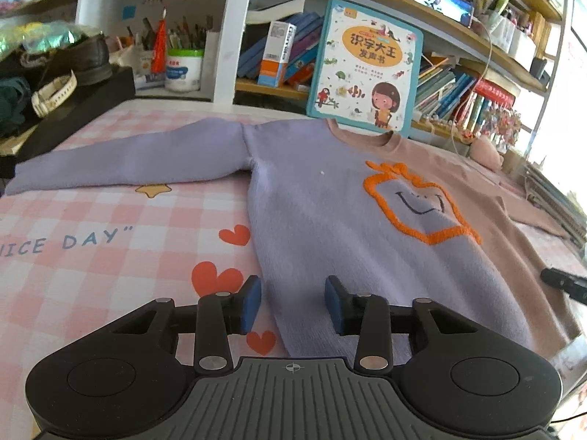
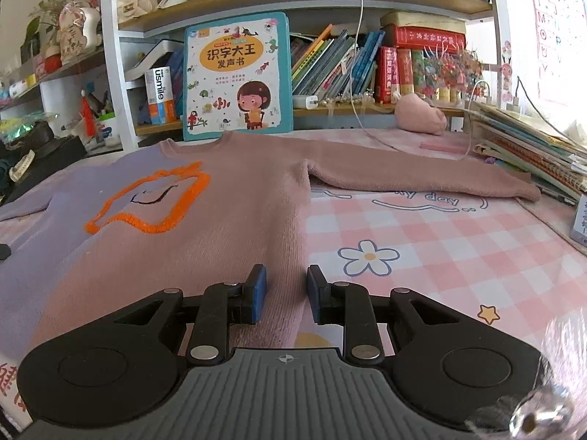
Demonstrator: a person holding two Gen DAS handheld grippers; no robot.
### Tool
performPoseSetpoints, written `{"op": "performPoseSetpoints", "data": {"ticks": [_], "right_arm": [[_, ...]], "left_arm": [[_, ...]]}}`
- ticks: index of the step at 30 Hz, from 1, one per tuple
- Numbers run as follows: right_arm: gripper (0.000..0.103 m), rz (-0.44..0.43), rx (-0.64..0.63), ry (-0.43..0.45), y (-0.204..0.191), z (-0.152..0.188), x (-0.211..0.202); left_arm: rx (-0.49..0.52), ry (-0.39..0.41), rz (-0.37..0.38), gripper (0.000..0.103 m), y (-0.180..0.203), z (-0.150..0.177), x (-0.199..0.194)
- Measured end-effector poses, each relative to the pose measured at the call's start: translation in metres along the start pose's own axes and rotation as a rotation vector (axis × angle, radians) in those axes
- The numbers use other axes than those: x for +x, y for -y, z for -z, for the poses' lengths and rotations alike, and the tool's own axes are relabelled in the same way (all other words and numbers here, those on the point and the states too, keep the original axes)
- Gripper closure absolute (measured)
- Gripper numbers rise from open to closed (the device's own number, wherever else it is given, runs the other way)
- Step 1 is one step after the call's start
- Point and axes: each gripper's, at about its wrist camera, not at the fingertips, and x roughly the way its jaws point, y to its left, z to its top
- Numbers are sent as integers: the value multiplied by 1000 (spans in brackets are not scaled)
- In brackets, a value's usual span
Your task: Fold clothes
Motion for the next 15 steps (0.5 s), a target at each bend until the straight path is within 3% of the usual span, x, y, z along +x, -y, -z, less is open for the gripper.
{"op": "performPoseSetpoints", "data": {"ticks": [2,4,10,15], "right_arm": [[80,6,-6,6,-1,1,0],[80,8,-7,7,-2,2,-1],[74,-8,-12,4,-4,3,-3],[74,-7,-22,5,-4,3,-3]], "left_arm": [[18,4,2,92,-2,0,0],[35,7,4,99,-4,0,0],[-30,3,1,100,-23,-3,-5],[-5,6,-18,99,-17,1,-3]]}}
